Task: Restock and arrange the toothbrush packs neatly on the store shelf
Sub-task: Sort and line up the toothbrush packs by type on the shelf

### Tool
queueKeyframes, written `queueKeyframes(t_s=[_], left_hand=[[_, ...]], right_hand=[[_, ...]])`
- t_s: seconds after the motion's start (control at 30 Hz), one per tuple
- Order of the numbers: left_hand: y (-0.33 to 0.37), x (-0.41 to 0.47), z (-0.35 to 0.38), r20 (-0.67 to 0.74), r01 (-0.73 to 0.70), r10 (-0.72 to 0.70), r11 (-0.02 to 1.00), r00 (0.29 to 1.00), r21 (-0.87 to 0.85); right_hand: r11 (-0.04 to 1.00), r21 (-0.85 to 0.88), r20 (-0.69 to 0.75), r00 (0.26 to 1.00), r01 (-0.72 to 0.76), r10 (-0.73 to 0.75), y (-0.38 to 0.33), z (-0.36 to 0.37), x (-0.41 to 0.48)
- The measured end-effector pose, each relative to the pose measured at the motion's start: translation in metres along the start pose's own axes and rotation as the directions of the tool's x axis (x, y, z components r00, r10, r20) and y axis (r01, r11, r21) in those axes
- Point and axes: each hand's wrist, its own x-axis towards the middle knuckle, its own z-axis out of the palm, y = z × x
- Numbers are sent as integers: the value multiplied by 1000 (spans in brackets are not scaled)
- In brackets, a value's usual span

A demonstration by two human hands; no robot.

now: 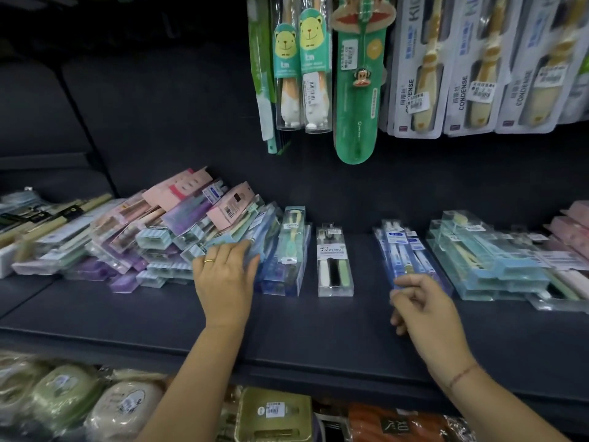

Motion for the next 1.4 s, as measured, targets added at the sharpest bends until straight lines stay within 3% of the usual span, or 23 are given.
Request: queueKeyframes(t_s=[0.1,0.2,0.3,0.4,0.47,0.57,0.67,0.77,0.97,1.07,1.23,1.4], left_hand=[[19,-2,-14,-95,-85,77,993,993,-85],[46,-6,-30,-145,-166,141,970,979,-176],[78,-18,-42,-190,-276,232,926,954,-259],[107,-28,-49,-201,-358,302,851,932,-383],[119,-33,-47,-137,-396,376,807,917,-437],[126,-36,-38,192,-328,440,841,877,-430],[125,-32,-35,597,-159,324,936,734,-313],[123,-35,-28,736,-49,265,952,624,-301],[122,-36,-26,756,14,245,948,607,-318],[122,-37,-23,761,23,245,946,600,-323],[124,-37,-24,718,-78,310,938,623,-338],[145,-33,-29,744,15,388,882,544,-471]], right_hand=[[987,120,229,970,-110,80,-17,16,-1],[941,215,453,880,-263,143,-36,33,1],[887,311,546,828,-342,128,-51,45,6],[877,330,434,881,-349,188,-48,44,17],[896,289,332,913,-337,236,-39,30,22],[963,154,112,972,-222,207,-21,-3,36],[992,-43,-97,989,-117,112,-14,-36,49],[965,-232,-184,980,-118,75,-13,-51,50],[879,-466,-42,995,-95,85,2,-48,47],[861,-505,-8,997,-66,73,2,-52,45],[798,-602,18,1000,24,-17,8,-61,34],[710,-703,-29,996,39,-83,8,-58,37]])
